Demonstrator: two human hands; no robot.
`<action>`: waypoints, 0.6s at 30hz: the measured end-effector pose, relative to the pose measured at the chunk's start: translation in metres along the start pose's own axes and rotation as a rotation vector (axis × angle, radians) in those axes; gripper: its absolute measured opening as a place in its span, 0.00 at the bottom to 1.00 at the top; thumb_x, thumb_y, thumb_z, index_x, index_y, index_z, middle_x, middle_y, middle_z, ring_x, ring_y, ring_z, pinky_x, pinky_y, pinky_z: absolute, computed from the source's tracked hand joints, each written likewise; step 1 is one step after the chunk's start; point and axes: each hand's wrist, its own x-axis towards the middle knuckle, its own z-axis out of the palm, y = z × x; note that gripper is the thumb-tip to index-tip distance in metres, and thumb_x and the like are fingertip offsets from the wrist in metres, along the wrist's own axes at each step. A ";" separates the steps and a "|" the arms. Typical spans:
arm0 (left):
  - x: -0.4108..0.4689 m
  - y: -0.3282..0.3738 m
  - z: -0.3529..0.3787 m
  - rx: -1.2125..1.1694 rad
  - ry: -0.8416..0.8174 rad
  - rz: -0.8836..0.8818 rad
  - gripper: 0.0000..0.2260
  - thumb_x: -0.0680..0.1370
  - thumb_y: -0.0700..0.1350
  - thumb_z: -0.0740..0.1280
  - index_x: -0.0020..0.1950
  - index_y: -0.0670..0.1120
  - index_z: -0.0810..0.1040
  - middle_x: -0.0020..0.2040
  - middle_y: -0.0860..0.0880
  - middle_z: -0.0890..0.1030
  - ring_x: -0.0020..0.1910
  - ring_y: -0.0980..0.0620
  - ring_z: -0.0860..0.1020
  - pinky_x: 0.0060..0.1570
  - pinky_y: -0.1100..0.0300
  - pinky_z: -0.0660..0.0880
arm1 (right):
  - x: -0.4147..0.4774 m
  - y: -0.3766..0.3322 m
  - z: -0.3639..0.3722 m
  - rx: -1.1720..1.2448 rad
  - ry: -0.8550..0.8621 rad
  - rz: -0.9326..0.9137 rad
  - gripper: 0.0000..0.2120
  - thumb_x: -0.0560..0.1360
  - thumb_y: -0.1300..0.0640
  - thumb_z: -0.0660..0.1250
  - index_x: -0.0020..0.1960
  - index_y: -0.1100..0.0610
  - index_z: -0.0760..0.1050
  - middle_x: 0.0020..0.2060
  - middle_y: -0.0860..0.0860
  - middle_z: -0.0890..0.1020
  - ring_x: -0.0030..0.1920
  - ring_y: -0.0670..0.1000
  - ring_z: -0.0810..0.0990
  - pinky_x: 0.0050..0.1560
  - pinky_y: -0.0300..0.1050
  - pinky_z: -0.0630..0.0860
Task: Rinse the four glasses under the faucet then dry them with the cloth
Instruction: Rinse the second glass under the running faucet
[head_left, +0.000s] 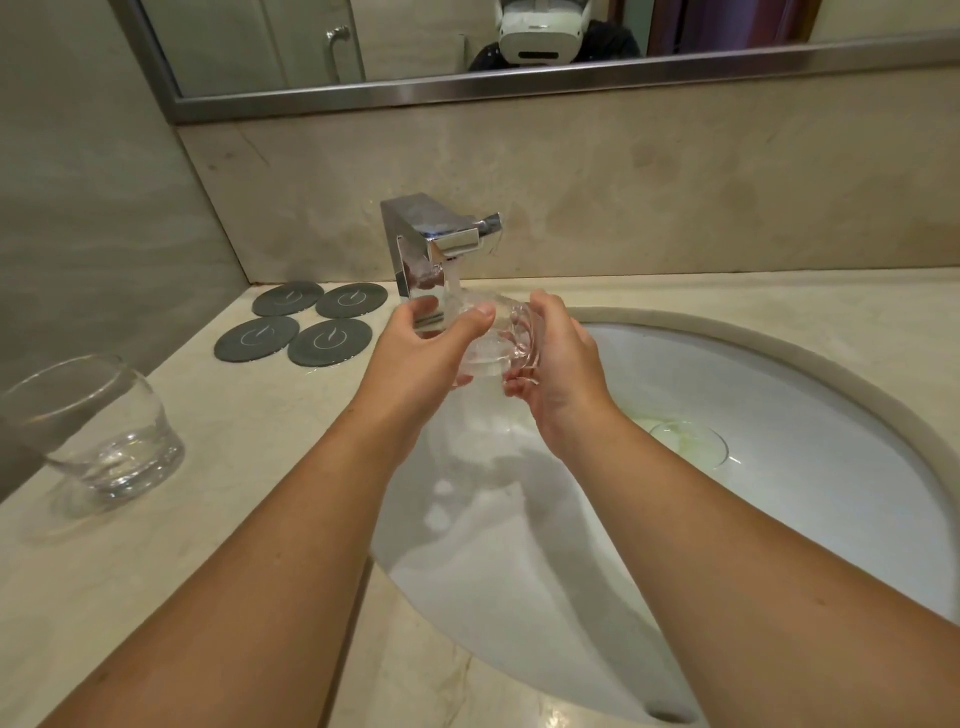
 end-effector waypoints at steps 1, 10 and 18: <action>0.000 0.000 0.000 0.001 0.001 0.023 0.39 0.69 0.61 0.80 0.76 0.52 0.71 0.69 0.49 0.80 0.64 0.54 0.83 0.55 0.53 0.84 | 0.000 0.000 0.000 0.005 -0.009 0.026 0.22 0.80 0.40 0.67 0.60 0.58 0.81 0.44 0.53 0.83 0.30 0.50 0.74 0.29 0.43 0.69; -0.001 -0.001 0.002 0.059 -0.087 0.049 0.48 0.63 0.65 0.79 0.80 0.57 0.65 0.69 0.54 0.79 0.68 0.55 0.80 0.71 0.48 0.76 | -0.003 -0.001 0.000 0.067 0.000 0.039 0.19 0.80 0.46 0.72 0.62 0.60 0.79 0.40 0.54 0.81 0.27 0.50 0.71 0.29 0.43 0.67; -0.003 0.000 0.002 0.050 -0.041 0.026 0.41 0.73 0.60 0.80 0.81 0.52 0.66 0.67 0.56 0.78 0.56 0.54 0.82 0.53 0.57 0.81 | 0.000 -0.002 0.001 0.074 -0.025 0.004 0.17 0.79 0.52 0.68 0.63 0.60 0.79 0.44 0.56 0.80 0.29 0.52 0.73 0.29 0.43 0.69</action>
